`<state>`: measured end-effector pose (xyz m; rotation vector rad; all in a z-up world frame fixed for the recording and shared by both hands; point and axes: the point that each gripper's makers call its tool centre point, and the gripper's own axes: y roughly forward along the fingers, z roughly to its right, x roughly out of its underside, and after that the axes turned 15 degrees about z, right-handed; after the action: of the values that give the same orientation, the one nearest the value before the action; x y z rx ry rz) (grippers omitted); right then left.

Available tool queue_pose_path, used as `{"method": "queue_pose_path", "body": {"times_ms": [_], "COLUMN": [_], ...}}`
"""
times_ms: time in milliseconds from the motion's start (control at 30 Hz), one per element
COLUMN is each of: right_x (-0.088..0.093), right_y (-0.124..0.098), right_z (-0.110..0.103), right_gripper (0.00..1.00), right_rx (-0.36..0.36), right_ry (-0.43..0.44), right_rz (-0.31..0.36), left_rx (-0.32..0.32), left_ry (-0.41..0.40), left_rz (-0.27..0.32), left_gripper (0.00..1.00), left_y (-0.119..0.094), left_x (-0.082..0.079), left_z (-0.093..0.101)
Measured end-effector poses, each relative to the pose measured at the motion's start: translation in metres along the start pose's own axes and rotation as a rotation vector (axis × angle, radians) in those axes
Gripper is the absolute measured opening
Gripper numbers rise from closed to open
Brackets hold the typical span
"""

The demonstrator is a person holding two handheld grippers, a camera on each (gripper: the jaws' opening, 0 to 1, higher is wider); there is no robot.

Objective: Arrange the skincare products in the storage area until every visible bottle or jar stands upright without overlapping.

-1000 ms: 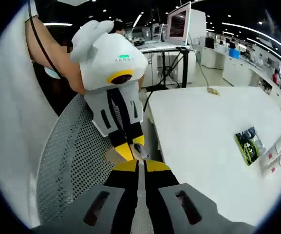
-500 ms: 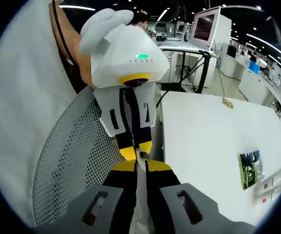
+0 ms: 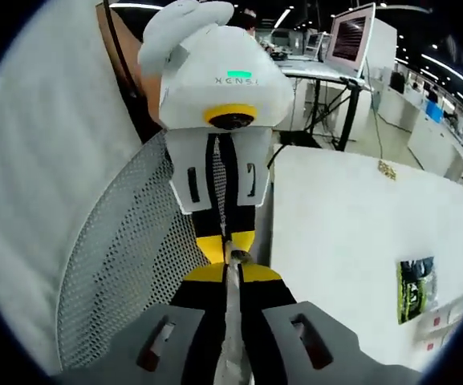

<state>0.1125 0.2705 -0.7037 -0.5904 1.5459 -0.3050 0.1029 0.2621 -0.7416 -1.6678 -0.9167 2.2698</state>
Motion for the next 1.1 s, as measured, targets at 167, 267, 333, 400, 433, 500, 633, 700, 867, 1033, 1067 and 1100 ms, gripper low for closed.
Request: {"method": "queue_pose_path", "body": {"times_ms": [167, 267, 333, 400, 433, 500, 633, 700, 867, 1033, 1067, 1100], "right_x": [0.003, 0.003, 0.003, 0.000, -0.003, -0.006, -0.008, -0.009, -0.010, -0.018, -0.018, -0.020], "right_y": [0.001, -0.002, -0.005, -0.010, -0.012, -0.018, -0.025, -0.030, -0.042, -0.053, -0.053, -0.055], "right_z": [-0.003, -0.006, -0.007, -0.006, -0.005, 0.000, 0.002, 0.003, 0.006, 0.011, 0.011, 0.011], "right_gripper": [0.03, 0.00, 0.00, 0.00, 0.00, 0.00, 0.00, 0.00, 0.00, 0.00, 0.00, 0.00], "right_rx": [-0.036, -0.048, -0.033, -0.010, 0.003, 0.023, 0.021, 0.023, 0.032, 0.043, 0.041, 0.035], "right_ry": [0.055, 0.105, 0.139, 0.209, 0.241, 0.255, 0.269, 0.278, 0.317, 0.339, 0.340, 0.336], "right_rz": [0.015, 0.044, 0.062, 0.092, 0.107, 0.134, 0.136, 0.143, 0.167, 0.214, 0.215, 0.215], "left_rx": [0.003, 0.007, 0.022, 0.027, 0.026, 0.002, -0.056, -0.037, -0.052, -0.060, -0.062, -0.062], "left_ry": [-0.003, 0.004, 0.002, -0.031, -0.044, -0.059, -0.109, -0.169, -0.181, -0.233, -0.237, -0.233], "left_rz": [-0.003, 0.001, 0.022, 0.054, 0.078, 0.119, 0.162, 0.179, 0.197, 0.249, 0.264, 0.290], "left_gripper": [0.01, 0.01, 0.01, 0.01, 0.02, 0.02, 0.15, 0.18, 0.27, 0.34, 0.36, 0.39], "left_y": [0.000, 0.001, 0.003, 0.004, 0.004, 0.004, 0.005, 0.006, 0.002, -0.003, -0.004, -0.006], "left_x": [0.001, 0.000, -0.003, -0.008, -0.013, -0.019, -0.025, -0.028, -0.032, -0.043, -0.046, -0.051], "left_z": [0.002, 0.002, 0.004, 0.005, 0.003, -0.002, -0.015, -0.012, -0.019, -0.027, -0.029, -0.030]}}
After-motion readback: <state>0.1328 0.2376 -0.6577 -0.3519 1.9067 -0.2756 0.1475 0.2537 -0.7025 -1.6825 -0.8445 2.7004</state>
